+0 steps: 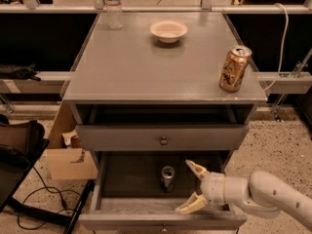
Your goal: Pick redbull can from middle drawer and place on counter
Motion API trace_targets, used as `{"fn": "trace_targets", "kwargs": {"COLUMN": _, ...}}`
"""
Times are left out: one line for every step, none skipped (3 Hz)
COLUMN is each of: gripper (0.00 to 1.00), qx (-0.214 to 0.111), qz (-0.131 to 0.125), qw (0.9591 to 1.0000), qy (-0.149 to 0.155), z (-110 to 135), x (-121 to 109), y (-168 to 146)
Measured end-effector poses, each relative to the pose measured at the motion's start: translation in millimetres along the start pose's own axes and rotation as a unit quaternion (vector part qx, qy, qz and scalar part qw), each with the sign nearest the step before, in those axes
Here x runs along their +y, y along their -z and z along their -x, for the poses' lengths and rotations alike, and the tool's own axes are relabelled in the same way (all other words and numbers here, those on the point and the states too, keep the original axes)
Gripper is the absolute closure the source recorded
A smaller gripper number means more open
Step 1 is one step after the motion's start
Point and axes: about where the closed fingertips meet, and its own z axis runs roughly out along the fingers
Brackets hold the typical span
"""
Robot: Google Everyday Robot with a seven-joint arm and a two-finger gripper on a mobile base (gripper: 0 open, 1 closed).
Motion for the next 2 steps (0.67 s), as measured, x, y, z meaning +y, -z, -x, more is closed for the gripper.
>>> {"fn": "trace_targets", "kwargs": {"gripper": 0.0, "qx": -0.016, "qz": 0.015, "qw": 0.9997, "qy": -0.003, "z": -14, "x": -9, "y": -35}}
{"fn": "trace_targets", "kwargs": {"gripper": 0.0, "qx": -0.022, "qz": 0.024, "qw": 0.9995, "qy": 0.001, "z": -14, "x": -20, "y": -59}}
